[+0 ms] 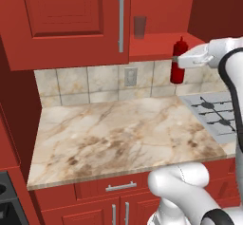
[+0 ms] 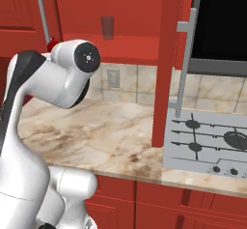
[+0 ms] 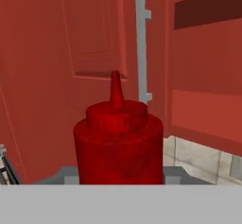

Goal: The dining table condiment station is running low on ketchup. Refill the condiment station by opening the cabinet and taking the ketchup from the cabinet and placing it on the dining table.

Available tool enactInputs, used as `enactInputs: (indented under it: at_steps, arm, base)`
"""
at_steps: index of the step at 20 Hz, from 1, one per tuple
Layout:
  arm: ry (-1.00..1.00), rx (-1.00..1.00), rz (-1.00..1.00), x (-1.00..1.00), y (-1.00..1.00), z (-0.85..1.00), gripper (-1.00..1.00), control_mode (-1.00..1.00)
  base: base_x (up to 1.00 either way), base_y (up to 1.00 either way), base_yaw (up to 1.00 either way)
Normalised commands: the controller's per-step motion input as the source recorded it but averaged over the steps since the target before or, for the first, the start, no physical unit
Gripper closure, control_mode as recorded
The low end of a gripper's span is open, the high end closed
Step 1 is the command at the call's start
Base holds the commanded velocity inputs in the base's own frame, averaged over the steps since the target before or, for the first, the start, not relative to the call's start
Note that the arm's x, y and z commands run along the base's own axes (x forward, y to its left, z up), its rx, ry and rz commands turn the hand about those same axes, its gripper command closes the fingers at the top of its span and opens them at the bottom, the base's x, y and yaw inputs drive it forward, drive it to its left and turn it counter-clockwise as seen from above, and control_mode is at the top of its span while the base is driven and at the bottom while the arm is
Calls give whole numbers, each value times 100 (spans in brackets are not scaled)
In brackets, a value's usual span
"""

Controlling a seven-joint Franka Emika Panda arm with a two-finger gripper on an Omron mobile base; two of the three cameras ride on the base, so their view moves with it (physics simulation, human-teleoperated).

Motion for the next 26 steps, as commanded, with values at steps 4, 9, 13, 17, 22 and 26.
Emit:
enactInputs:
  at_steps: [4, 9, 13, 17, 22, 26]
  arm:
    - [10, -10, -5, -97, -7, -15, 100, -100]
    - [11, -8, -11, -63, -3, -8, 100, -100]
    - [5, -7, -9, -19, 0, -1, 100, -100]
    - [0, -2, -3, 0, 0, 0, 100, -100]
    - [0, 0, 0, 0, 0, 0, 100, -100]
    - [0, 0, 0, 0, 0, 0, 100, -100]
  base:
    - [0, 0, 0]
    - [0, 0, 0]
    - [0, 0, 0]
    - [0, 0, 0]
    - [0, 0, 0]
    - [0, 0, 0]
